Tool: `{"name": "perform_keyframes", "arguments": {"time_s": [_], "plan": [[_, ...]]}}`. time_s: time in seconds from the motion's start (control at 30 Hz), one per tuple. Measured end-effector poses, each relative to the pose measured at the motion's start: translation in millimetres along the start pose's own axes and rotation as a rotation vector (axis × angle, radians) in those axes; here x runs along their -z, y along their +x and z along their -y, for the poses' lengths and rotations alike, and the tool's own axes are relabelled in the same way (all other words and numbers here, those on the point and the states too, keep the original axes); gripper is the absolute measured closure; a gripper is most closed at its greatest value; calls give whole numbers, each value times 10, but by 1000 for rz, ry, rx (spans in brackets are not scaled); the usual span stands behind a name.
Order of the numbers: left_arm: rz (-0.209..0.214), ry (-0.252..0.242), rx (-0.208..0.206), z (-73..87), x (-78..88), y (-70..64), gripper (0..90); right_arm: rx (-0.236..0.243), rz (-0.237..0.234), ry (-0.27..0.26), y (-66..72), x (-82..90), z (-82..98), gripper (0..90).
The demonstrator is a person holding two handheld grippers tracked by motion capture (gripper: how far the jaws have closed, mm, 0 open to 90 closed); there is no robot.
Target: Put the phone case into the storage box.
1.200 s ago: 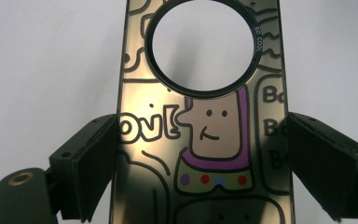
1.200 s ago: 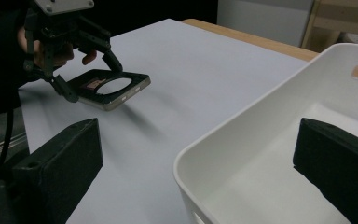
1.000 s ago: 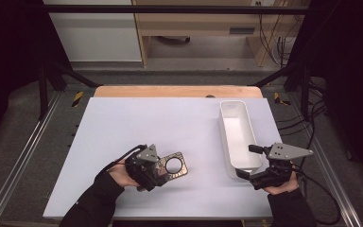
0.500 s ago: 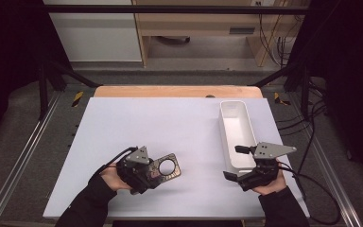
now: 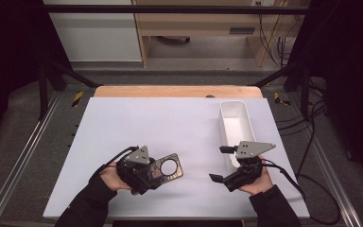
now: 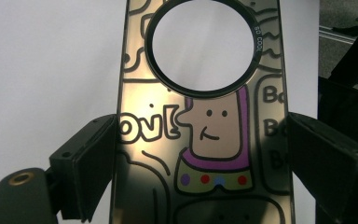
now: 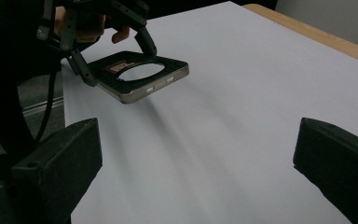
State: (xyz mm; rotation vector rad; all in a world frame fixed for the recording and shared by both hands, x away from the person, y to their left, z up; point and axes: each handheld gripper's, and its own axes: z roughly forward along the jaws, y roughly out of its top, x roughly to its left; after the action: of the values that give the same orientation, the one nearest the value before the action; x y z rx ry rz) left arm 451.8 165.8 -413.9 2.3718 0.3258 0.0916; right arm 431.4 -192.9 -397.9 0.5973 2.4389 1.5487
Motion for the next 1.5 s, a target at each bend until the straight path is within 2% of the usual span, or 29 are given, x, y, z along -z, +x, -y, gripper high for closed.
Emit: {"name": "perform_keyframes", "arguments": {"time_s": [0.3,0.5,0.77,0.97,1.5], "plan": [[16,-8,-17,-101,-30,-13,115,18,-35,24,16,-141,-42,15],[28,-2,-34,-180,-61,-28,115,12,-59,20,19,-219,-42,15],[50,4,-53,-293,-115,-41,115,14,-76,30,20,-261,-42,15],[63,9,-65,-362,-150,-40,115,47,-99,43,49,-318,-89,17],[95,3,-110,-518,-194,-100,115,73,-152,75,62,-439,-113,16]]}}
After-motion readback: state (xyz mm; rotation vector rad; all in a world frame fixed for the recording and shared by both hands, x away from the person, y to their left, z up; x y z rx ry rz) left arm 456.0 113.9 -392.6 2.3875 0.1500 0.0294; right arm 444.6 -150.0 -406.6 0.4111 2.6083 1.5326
